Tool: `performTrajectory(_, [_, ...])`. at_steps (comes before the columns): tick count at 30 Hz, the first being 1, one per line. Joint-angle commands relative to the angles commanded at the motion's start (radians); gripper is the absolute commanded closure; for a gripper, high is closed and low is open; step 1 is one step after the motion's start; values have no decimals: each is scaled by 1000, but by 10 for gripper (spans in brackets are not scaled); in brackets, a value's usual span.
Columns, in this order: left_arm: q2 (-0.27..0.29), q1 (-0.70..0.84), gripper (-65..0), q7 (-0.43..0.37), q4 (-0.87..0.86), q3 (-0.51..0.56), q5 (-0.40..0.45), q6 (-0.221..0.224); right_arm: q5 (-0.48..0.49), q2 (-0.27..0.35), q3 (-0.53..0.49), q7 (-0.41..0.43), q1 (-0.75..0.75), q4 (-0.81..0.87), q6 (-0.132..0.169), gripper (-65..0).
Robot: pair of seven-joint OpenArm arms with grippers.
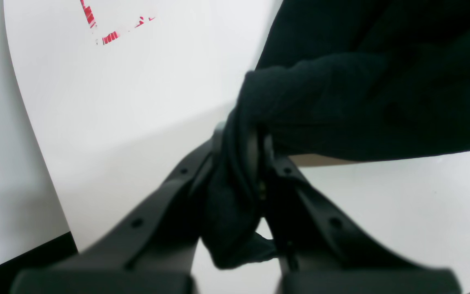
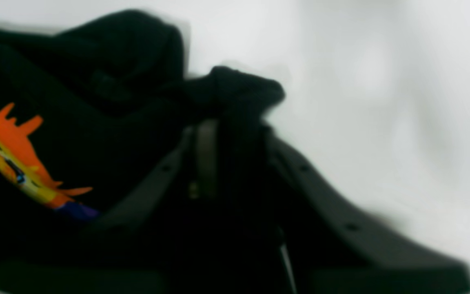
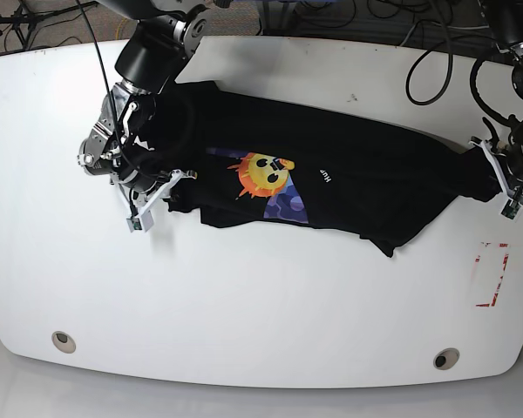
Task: Fold the T-shirt properly
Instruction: 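Close the right gripper on the shirt's edge, then lift the shirt with both grippers and swing it toward the table edge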
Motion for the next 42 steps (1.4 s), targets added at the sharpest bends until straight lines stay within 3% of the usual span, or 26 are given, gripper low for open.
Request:
performTrajectory(6, [0,-2,-18,0,2,0,0,0,-2,21,0,-12,-12,92,0,0])
performTrajectory(15, [2,-80,-18,-2,5,0,-2,0,8,80,-6,-98,-18,330,0,0])
performTrajectory(20, [14,-166,-17,-2,34,2,-2,0,9,135,-8,-155,37,397,0,0])
performTrajectory(23, [55,-238,-17,-2,66,2,0,0,9,169,-8,-190,100,410,0,0])
performTrajectory(30, [94,-419,-17,2,109,60,64,0,9,250,-8,-245,258,407,0,0])
performTrajectory(32, [104,-470,-17,2,110,74,77,22,9,276,-11,-256,307,405,0,0])
performTrajectory(38, [137,-646,-19,2,129,89,97,122,2,382,-166,-269,463,404,0,0])
performTrajectory(42, [141,-735,-19,2,129,109,97,162,0,413,-227,-270,559,402,0,0])
